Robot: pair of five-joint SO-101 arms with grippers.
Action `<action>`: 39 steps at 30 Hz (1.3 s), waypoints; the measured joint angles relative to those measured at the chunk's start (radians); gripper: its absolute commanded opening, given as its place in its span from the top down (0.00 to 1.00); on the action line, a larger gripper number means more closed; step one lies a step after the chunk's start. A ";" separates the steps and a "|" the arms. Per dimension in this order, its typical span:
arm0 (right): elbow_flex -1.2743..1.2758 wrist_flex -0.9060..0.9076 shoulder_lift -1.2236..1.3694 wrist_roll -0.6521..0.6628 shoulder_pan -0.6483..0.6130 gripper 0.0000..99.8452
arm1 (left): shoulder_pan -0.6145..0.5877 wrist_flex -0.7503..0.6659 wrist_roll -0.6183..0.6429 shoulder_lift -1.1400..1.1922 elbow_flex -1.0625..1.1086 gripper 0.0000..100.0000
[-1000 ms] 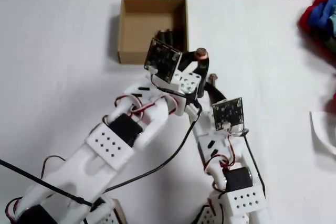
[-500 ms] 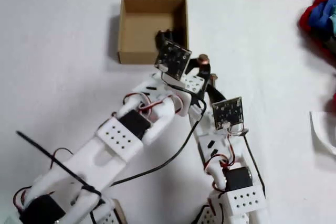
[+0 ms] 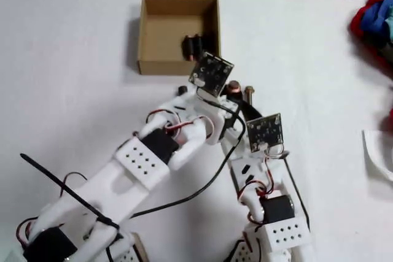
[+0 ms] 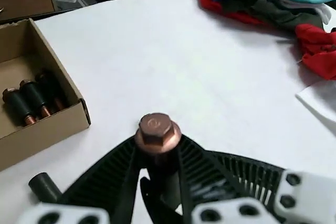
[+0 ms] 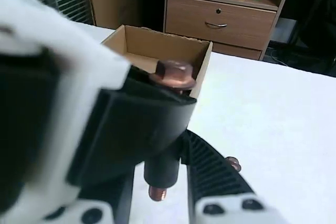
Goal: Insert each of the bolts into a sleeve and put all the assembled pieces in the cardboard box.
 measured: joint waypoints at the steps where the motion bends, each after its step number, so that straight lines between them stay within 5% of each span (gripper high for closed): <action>1: 0.000 0.000 0.000 0.000 0.000 0.98 | -0.005 0.011 0.000 0.000 -0.002 0.73; 5: 0.002 0.003 0.000 0.002 0.009 0.98 | -0.009 0.064 0.000 -0.002 -0.005 0.60; 21: -0.002 0.002 -0.002 0.000 0.005 0.98 | -0.058 0.364 -0.003 -0.087 -0.206 0.60; 32: -0.057 0.002 0.104 0.098 0.006 0.98 | -0.433 0.529 -0.008 -0.334 -0.265 0.60; 39: -0.345 -0.005 0.493 0.097 0.003 0.98 | -0.666 0.609 -0.176 -0.405 -0.265 0.70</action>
